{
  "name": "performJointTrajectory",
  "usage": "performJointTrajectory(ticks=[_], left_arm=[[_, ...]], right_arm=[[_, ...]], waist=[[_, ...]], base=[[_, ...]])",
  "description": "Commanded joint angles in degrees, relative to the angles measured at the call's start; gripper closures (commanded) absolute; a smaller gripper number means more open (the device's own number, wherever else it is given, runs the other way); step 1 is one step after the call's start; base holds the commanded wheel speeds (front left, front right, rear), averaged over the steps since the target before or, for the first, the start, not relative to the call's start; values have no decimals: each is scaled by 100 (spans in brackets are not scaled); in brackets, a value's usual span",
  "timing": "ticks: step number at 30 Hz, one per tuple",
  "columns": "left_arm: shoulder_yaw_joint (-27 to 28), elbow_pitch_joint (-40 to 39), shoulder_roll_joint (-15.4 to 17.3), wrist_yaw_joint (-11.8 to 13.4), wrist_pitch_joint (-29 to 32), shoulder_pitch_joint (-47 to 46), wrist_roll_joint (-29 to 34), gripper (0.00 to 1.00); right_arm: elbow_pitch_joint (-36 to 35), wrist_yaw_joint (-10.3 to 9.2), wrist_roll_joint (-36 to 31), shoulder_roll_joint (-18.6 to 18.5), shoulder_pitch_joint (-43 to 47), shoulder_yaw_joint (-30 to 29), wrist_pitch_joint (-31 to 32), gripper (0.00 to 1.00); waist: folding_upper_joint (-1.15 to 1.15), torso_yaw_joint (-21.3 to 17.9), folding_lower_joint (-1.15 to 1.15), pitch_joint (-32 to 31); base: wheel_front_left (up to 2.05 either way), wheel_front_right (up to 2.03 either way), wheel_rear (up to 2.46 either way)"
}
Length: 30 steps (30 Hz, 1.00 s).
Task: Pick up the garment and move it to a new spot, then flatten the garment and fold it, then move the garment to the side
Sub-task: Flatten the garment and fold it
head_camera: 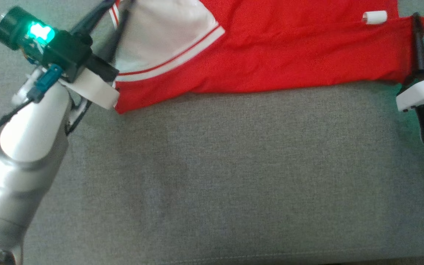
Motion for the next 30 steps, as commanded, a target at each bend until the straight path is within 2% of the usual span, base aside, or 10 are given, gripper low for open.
performJointTrajectory(ticks=[1,6,10,13,18,22,23,24,25,30], left_arm=[[257,-103,166,48,-28,8,-44,0],[550,-174,-75,694,-28,779,-189,0],[789,-101,-375,979,62,1314,-650,0],[915,-148,-599,1123,379,1703,-1035,0],[1037,-179,-669,1401,965,2109,-1362,0],[1058,-261,-671,1374,1322,2316,-1596,0],[1069,-398,-673,1314,1396,2396,-1705,25],[1051,-465,-654,1278,1439,2437,-1730,69],[1035,-534,-634,1254,1482,2477,-1750,100],[979,-928,-497,1176,1582,2590,-1770,100]], right_arm=[[-168,37,23,-46,35,26,-61,0],[-341,37,-9,6,340,-69,-61,0],[-397,37,11,41,534,-147,-61,0],[-435,37,8,29,674,-217,-62,0],[-457,37,-16,54,750,-269,-62,0],[-446,37,-15,92,740,-249,-62,0],[-407,37,8,95,743,-240,-62,0],[-375,37,24,92,752,-231,-62,0],[-330,37,57,96,773,-215,-62,0],[105,37,306,132,800,-60,-62,0]], waist=[[0,20,-1,-91],[0,49,-1,-317],[0,62,-1,-391],[0,77,-1,-428],[0,63,-1,-443],[0,24,-1,-443],[0,21,-1,-450],[0,25,-1,-457],[0,31,-1,-464],[0,80,-1,-492]], base=[[0,0,0],[0,0,0],[0,0,0],[0,0,0],[0,0,0],[0,0,0],[0,0,0],[0,0,0],[0,0,0],[0,0,0]])
